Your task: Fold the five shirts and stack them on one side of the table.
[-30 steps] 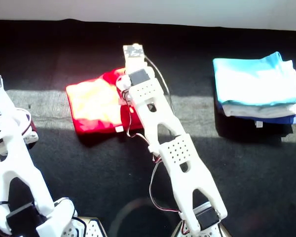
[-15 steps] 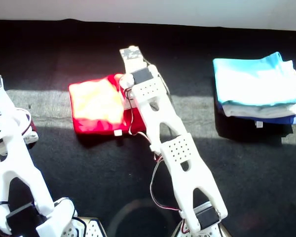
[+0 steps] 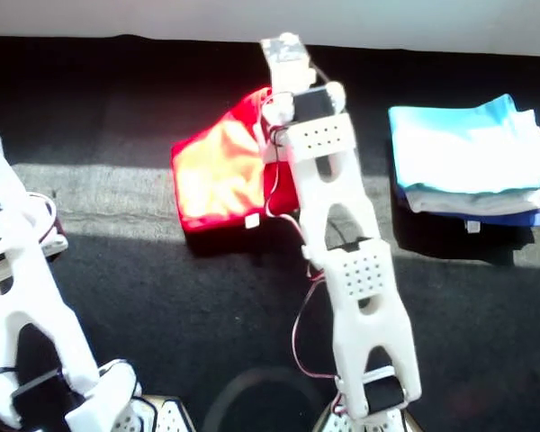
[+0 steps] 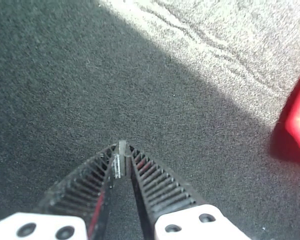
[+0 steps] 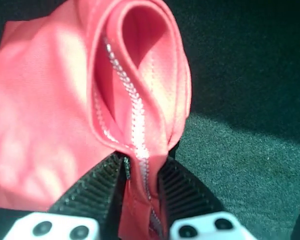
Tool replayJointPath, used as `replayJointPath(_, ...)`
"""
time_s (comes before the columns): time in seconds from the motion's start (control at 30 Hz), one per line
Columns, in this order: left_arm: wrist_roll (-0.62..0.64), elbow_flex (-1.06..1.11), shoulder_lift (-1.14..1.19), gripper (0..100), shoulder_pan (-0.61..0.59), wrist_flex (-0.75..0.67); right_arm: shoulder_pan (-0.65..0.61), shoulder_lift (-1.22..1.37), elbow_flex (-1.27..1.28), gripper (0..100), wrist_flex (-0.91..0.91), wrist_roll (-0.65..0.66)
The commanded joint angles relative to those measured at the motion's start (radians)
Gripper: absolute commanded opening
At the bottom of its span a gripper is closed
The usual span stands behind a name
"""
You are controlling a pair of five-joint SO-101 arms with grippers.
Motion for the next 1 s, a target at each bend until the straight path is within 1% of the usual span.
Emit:
replayJointPath(0.0, 0.000, -0.005, -0.031, 1, -0.002, -0.011, 0.039, -0.314, 0.232, 0.5, 0.010, 0.048)
replayJointPath(0.13, 0.000, -0.005, -0.027, 1, -0.002, -0.011, 0.081, -0.536, 0.403, 0.5, 0.010, 0.137)
replayJointPath(0.27, 0.003, -0.005, -0.027, 1, 0.008, -0.011, 0.150, -0.668, 0.456, 0.5, 0.007, 0.206)
replayJointPath(0.53, 0.006, -0.004, -0.027, 1, 0.084, -0.011, 0.251, -0.779, 0.453, 0.5, 0.001, 0.273)
replayJointPath(0.67, 0.006, -0.004, -0.027, 1, 0.114, -0.009, 0.298, -0.845, 0.453, 0.5, -0.047, 0.307)
replayJointPath(0.87, 0.006, -0.004, -0.027, 1, 0.130, -0.009, 0.453, -0.886, 0.453, 0.5, -0.162, 0.319)
replayJointPath(0.97, 0.006, -0.004, -0.027, 1, 0.128, -0.009, 0.509, -0.883, 0.456, 0.5, -0.205, 0.319)
